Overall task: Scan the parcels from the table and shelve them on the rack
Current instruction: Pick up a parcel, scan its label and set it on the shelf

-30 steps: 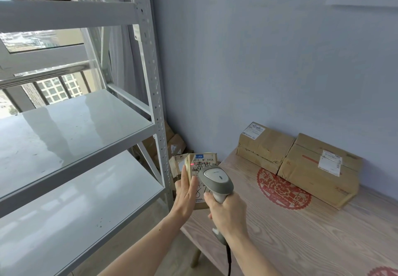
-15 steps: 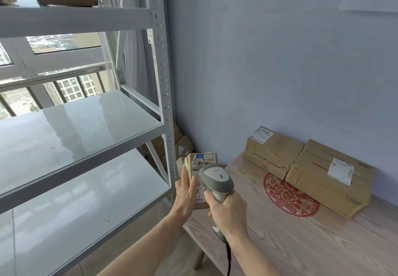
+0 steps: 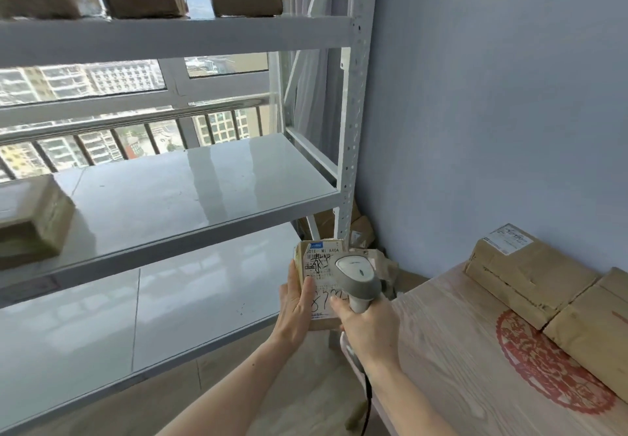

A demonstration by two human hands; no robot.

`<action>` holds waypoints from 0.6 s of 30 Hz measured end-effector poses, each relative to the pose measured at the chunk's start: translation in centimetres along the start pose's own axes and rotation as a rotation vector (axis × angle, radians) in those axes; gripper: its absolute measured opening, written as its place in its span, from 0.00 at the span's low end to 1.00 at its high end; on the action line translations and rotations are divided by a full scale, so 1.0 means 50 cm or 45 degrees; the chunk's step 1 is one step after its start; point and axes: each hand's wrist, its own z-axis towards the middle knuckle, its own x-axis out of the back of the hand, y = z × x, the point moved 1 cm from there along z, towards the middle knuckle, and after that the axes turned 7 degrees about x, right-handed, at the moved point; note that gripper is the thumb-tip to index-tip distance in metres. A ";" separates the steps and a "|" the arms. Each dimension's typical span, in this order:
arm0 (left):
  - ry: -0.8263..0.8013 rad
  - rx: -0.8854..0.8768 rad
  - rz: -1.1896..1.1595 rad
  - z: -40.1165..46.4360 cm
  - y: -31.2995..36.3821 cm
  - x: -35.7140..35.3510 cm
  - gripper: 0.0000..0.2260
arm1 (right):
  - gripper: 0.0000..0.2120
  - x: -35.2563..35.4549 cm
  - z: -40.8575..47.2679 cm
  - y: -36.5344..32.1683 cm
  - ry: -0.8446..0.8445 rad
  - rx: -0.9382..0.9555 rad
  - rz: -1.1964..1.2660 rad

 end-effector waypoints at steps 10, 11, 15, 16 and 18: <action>0.294 -0.009 -0.128 0.033 -0.008 0.246 0.32 | 0.22 -0.195 0.030 -0.121 -0.130 0.078 0.067; 0.316 -0.026 -0.137 0.044 -0.011 0.275 0.30 | 0.23 -0.220 0.030 -0.139 -0.147 0.095 0.084; 0.398 -0.063 -0.181 0.092 -0.024 0.396 0.29 | 0.21 -0.328 0.031 -0.210 -0.222 0.123 0.162; 0.413 -0.061 -0.195 0.098 -0.022 0.427 0.29 | 0.19 -0.357 0.033 -0.226 -0.236 0.131 0.169; 0.414 -0.041 -0.249 0.116 -0.023 0.486 0.30 | 0.16 -0.415 0.039 -0.254 -0.256 0.126 0.192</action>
